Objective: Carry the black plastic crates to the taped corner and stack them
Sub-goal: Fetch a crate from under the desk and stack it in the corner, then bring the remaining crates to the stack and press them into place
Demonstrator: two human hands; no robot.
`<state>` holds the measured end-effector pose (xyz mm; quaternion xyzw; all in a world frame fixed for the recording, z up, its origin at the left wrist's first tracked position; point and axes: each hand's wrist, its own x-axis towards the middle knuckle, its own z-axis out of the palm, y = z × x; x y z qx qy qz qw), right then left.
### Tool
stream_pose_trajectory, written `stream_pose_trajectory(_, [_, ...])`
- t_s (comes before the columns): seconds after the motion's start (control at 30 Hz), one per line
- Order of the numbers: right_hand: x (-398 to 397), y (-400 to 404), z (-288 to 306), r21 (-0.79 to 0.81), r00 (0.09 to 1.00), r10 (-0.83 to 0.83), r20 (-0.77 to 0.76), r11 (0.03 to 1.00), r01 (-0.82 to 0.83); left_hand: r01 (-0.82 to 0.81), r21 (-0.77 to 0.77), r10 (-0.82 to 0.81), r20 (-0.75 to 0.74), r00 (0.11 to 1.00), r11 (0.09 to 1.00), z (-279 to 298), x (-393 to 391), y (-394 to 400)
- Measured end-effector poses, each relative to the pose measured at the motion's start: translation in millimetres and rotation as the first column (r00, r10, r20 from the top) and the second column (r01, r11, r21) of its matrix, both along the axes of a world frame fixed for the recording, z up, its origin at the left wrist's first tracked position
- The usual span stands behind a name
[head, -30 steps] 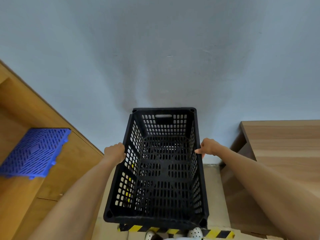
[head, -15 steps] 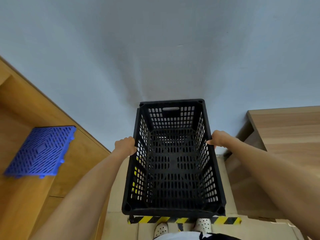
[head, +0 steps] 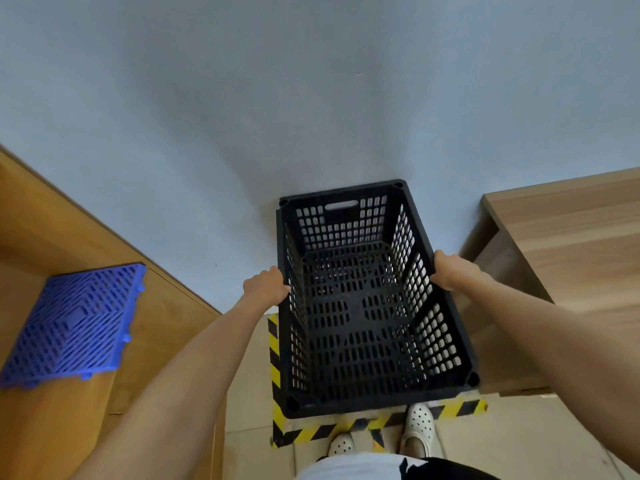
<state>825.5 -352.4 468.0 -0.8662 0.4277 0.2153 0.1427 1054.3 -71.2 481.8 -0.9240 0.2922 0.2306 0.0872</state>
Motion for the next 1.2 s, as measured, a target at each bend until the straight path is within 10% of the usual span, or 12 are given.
stream_pose_trajectory(0.43, [-63.3,65.8,-0.7,0.0,0.987,-0.128,0.094,0.992,0.128,0.535,0.11,-0.544,0.095,0.833,0.838,13.0,-13.8,-26.7])
stream_pose_trajectory(0.7, [-150.4,99.5,-11.7,0.192,0.941,-0.308,0.143,0.941,0.279,0.721,0.037,-0.721,-0.028,0.692,0.691,2.2,-92.7,-75.5])
stream_pose_trajectory(1.2, [-365.3,139.0,18.2,0.181,0.837,-0.538,0.104,0.838,0.516,0.874,-0.228,-0.855,0.209,0.474,0.428,78.6,-281.3,-164.8])
